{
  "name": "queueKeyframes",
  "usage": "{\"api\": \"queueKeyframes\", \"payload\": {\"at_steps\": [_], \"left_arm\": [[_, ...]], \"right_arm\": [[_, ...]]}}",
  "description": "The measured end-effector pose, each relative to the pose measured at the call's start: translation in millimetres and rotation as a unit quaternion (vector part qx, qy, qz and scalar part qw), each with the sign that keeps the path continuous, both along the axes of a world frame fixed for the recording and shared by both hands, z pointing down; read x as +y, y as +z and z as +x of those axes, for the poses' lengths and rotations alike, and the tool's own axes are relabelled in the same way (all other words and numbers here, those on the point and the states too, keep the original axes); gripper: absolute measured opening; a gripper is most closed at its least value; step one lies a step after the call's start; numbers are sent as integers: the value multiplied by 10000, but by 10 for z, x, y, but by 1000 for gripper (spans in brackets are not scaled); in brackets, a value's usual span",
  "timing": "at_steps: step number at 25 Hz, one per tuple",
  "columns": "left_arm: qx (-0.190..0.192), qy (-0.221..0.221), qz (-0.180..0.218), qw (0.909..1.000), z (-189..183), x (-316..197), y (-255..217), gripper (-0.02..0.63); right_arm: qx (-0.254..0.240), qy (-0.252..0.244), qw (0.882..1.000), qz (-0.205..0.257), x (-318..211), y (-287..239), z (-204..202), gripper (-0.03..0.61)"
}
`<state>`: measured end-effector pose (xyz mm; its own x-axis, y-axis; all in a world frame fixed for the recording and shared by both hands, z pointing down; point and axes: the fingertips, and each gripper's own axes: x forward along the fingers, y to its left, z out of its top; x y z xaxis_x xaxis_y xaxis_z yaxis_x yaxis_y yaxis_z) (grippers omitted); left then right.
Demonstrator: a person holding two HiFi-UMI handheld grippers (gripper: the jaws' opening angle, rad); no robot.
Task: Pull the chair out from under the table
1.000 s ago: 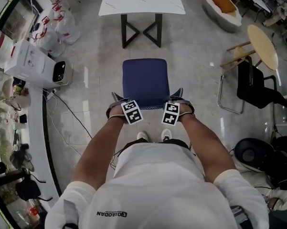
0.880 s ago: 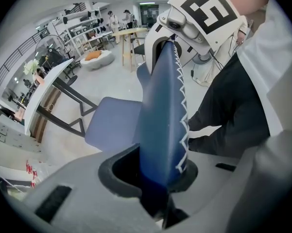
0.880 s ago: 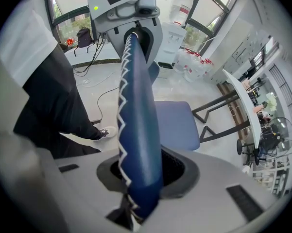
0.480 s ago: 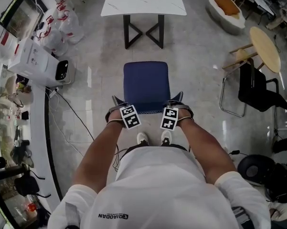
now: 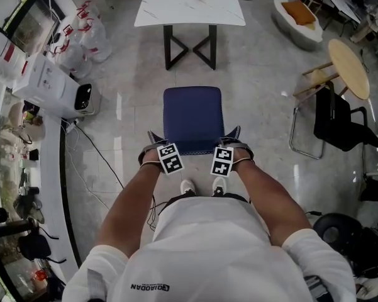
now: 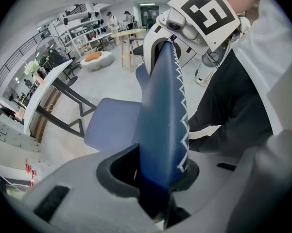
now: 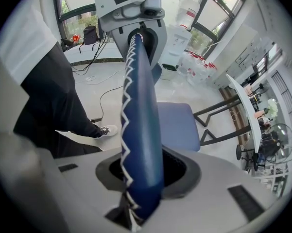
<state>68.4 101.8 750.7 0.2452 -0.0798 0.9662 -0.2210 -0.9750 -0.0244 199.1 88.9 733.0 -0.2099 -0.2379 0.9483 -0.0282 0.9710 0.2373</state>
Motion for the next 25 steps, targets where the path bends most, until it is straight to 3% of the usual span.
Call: {"api": "queueKeyframes", "payload": {"at_steps": [7,17,21,25], "left_arm": [[90,39,-220,9997,24,47,-27,199],[200,510,81,9985,-66,45,-518,225],[501,418,118,9978,-62,84,-790,224],[1270,-142,462,9907,-12,-52,-1268,222]], "right_arm": [[-59,-121,9999,43,32,-46,13,192],[-525,-165,9984,156,103,-617,69,207],[-1130,223,9932,145,116,-999,1,209],[-2015,1065,9730,356,-45,-1465,-30,238]]}}
